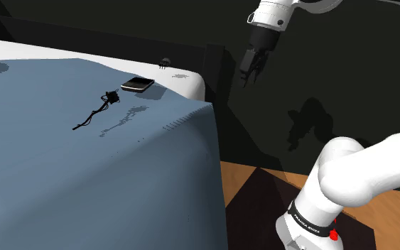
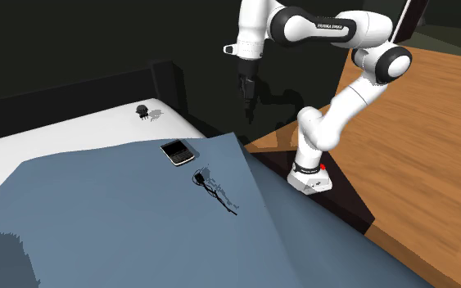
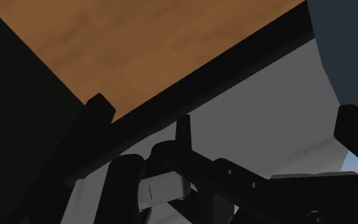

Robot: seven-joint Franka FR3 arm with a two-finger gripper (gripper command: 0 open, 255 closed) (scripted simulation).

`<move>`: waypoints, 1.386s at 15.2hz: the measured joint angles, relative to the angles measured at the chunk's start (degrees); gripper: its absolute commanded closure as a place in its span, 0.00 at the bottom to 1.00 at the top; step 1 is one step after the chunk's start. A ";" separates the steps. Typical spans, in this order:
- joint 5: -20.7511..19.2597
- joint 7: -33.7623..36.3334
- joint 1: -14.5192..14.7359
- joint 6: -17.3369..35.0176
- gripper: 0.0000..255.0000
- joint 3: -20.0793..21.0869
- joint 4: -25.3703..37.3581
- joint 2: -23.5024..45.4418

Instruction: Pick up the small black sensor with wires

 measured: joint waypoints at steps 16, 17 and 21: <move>0.90 12.85 3.83 7.71 0.00 16.09 14.91 17.57; 0.58 13.88 4.06 8.20 0.00 17.24 15.69 18.56; -1.93 18.10 4.54 8.58 0.00 21.90 22.52 24.94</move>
